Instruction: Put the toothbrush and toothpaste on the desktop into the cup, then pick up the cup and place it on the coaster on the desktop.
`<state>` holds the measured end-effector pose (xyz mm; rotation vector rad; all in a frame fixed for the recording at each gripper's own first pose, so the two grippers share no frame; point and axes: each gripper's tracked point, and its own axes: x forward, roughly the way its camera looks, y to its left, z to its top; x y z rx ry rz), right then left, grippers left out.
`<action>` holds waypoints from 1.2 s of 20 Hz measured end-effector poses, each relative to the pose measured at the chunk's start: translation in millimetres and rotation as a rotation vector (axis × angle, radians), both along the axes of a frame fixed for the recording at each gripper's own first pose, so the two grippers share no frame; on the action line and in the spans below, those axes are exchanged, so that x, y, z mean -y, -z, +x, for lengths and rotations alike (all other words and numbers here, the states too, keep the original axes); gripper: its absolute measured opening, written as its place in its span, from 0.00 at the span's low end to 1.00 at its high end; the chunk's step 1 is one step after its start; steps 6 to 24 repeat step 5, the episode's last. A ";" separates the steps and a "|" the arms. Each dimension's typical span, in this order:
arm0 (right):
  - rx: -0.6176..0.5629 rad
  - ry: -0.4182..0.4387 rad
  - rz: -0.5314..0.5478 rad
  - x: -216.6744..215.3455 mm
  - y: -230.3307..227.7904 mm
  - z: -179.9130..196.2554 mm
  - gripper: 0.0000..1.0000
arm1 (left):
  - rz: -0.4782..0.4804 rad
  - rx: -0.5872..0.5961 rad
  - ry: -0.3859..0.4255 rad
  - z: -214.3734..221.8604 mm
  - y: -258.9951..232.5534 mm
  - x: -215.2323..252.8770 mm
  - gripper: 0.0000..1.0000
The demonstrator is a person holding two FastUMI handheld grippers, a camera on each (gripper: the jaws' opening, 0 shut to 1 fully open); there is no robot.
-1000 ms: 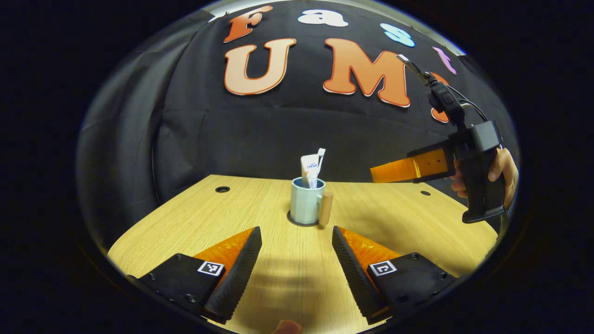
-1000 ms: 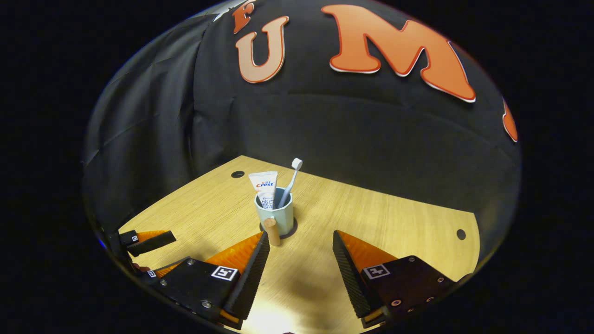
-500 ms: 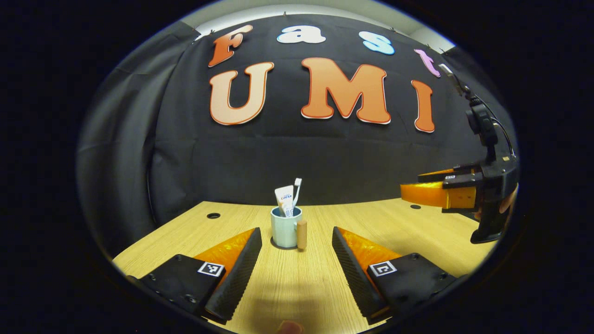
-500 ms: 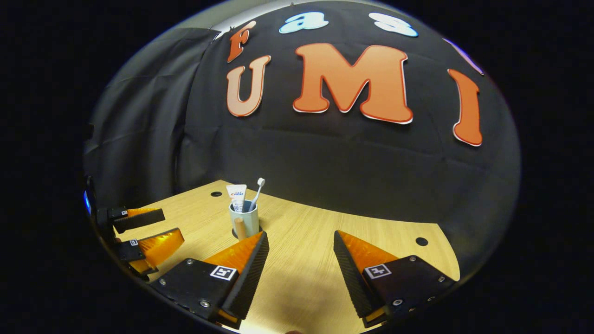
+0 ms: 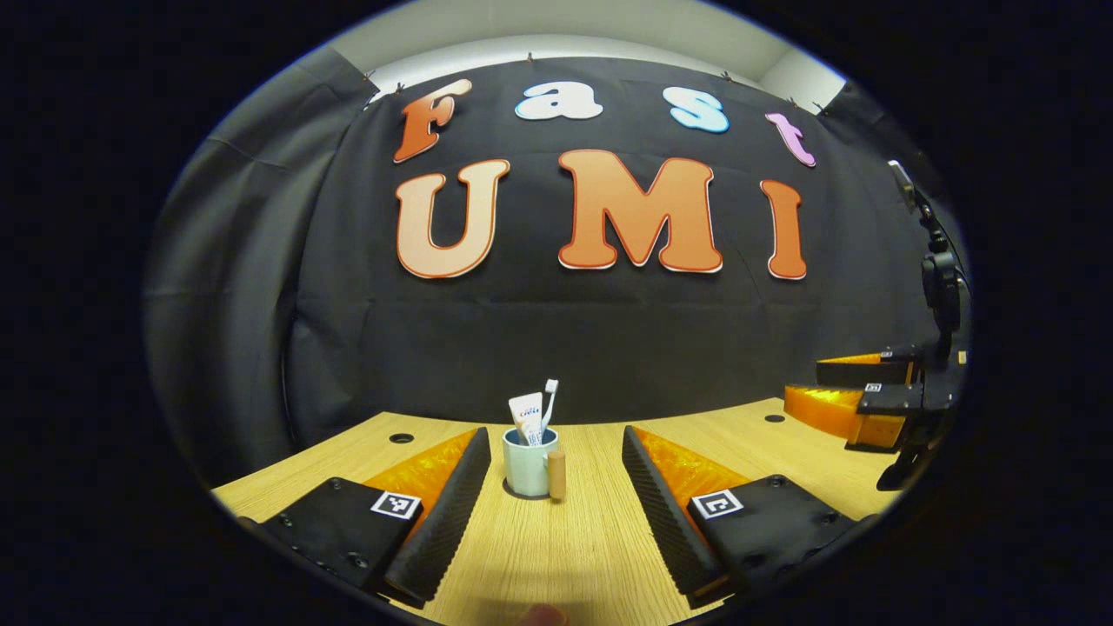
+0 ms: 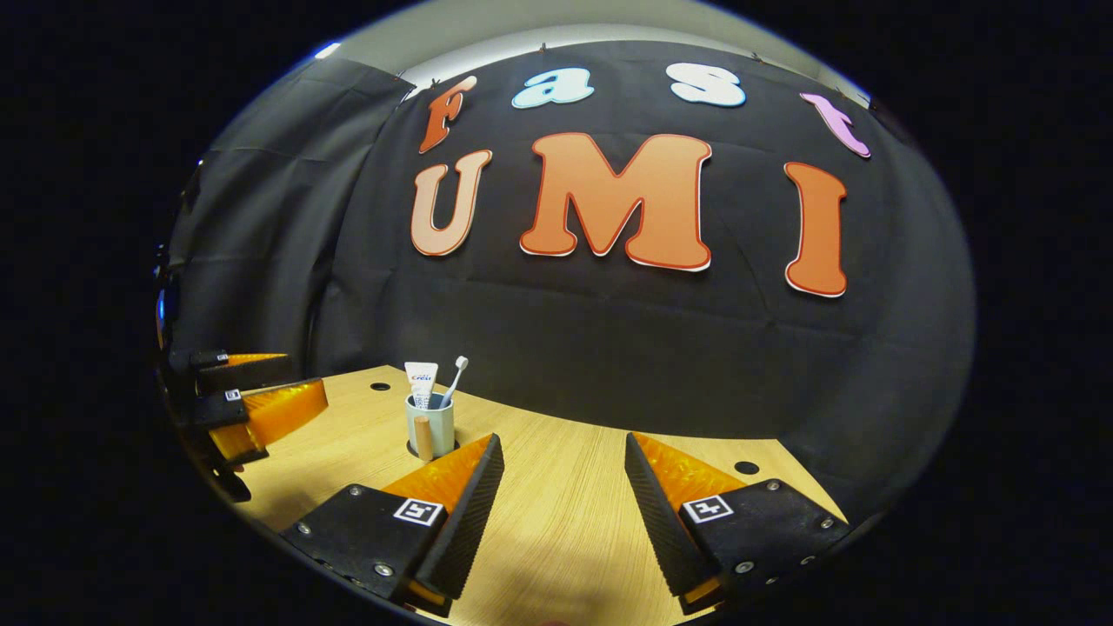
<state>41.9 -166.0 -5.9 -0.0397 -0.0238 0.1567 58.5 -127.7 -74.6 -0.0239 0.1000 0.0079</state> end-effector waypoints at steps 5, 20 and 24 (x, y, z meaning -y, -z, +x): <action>-0.006 0.010 0.021 7.1 8.2 -6.1 0.85 | -0.018 0.039 -0.017 -4.7 -5.2 -9.1 0.97; -0.006 0.010 0.021 7.1 8.2 -6.1 0.85 | -0.018 0.039 -0.017 -4.7 -5.2 -9.1 0.97; -0.006 0.010 0.021 7.1 8.2 -6.1 0.85 | -0.018 0.039 -0.017 -4.7 -5.2 -9.1 0.97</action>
